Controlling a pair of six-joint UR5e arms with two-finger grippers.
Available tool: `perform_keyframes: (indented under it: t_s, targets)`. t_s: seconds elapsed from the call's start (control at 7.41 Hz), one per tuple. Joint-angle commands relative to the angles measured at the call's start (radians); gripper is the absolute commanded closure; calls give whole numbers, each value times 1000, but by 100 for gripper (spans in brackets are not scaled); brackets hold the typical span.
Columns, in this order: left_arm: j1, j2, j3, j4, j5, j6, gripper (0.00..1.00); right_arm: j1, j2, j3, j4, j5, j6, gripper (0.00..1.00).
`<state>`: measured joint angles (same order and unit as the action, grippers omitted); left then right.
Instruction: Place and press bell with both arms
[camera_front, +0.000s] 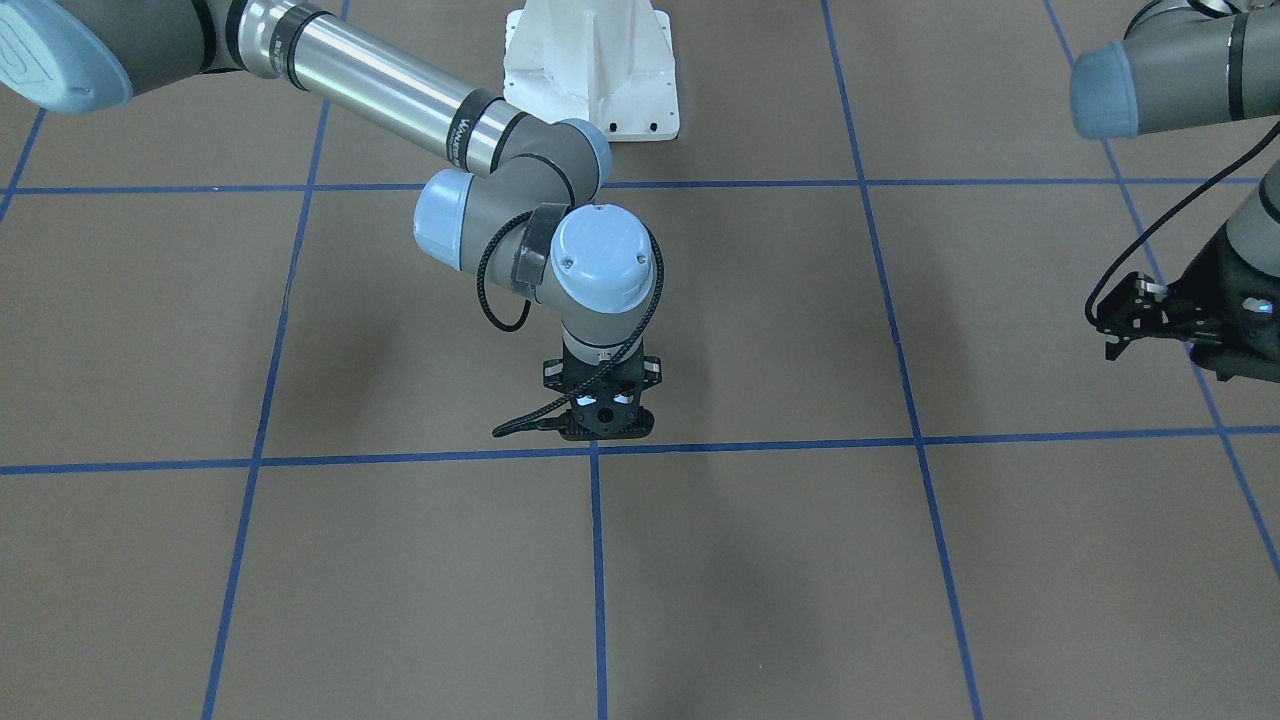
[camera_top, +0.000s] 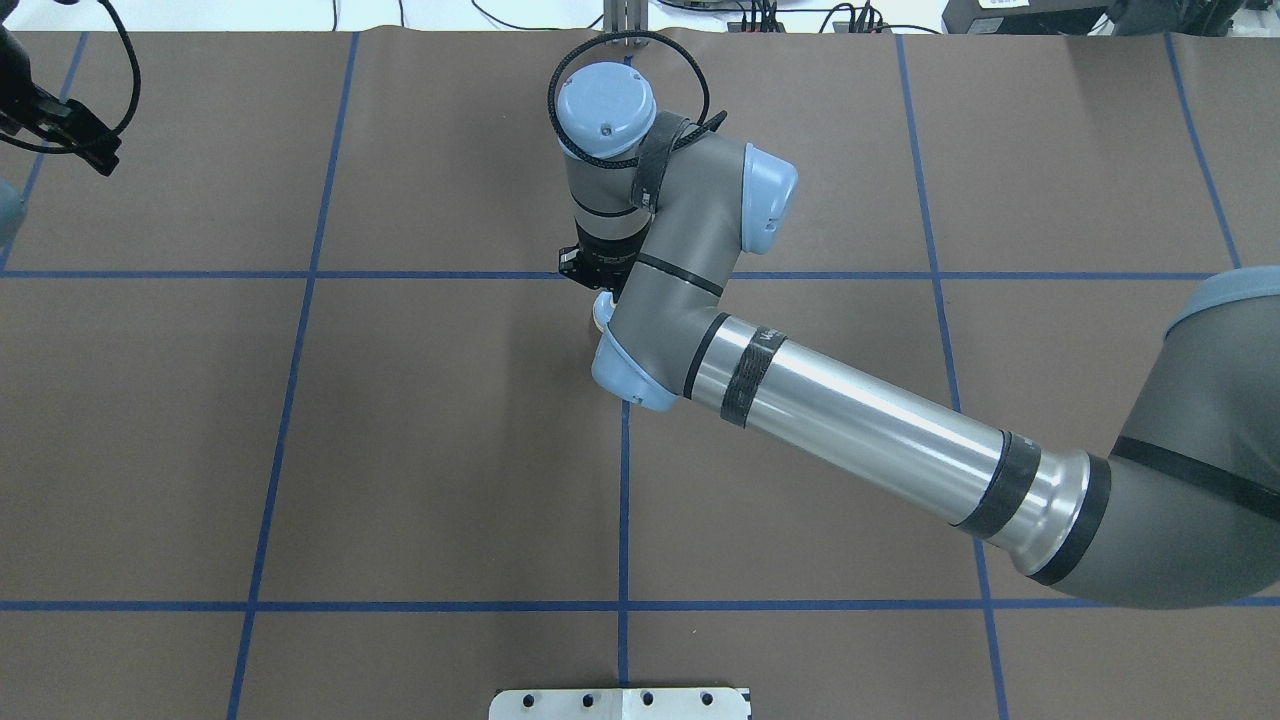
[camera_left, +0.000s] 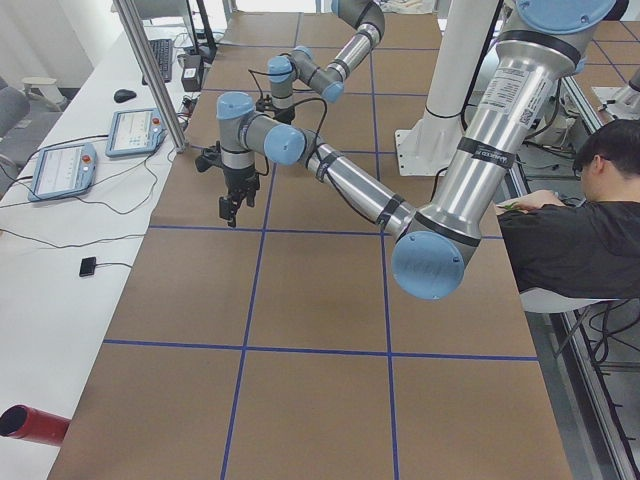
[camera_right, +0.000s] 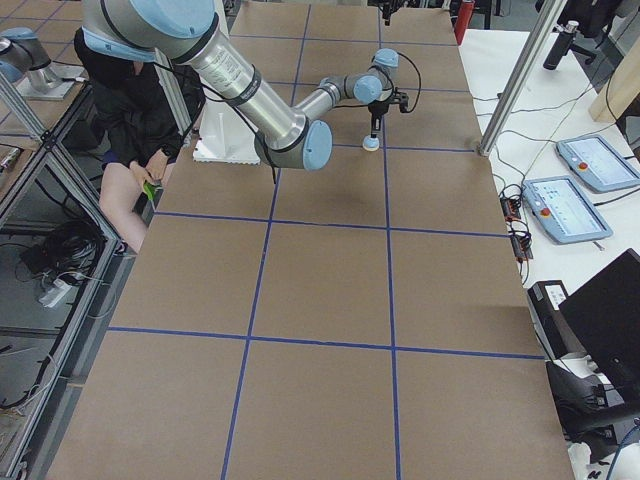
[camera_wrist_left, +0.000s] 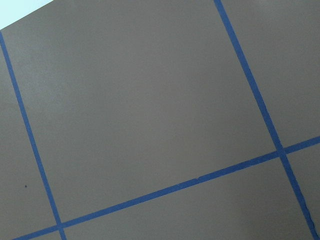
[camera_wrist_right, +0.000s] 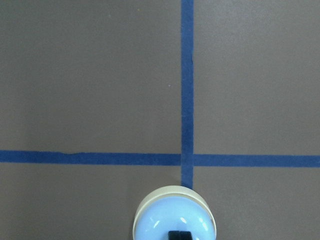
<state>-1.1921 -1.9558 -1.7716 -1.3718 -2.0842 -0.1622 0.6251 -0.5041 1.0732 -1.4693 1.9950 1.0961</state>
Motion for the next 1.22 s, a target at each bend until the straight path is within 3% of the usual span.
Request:
perform_keyframes:
  t_s: [0.0, 0.14, 0.27, 0.4, 0.68, 1.08]
  targets:
    - [-4, 2, -2, 0, -2, 6, 0, 37, -5, 75, -12, 17, 8, 100]
    - [-12, 20, -9, 0, -7, 9, 0, 71, -17, 133, -69, 60, 8, 45]
    - [-17, 47, -29, -1, -7, 10, 0, 105, -74, 249, -115, 73, 5, 1]
    - [-47, 87, -49, -1, -10, 44, 0, 146, -135, 319, -135, 88, -16, 0]
    - [-183, 178, -43, 0, -161, 206, 0, 227, -364, 516, -137, 117, -184, 0]
    - [-297, 262, 21, -7, -172, 379, 0, 422, -648, 651, -132, 239, -495, 0]
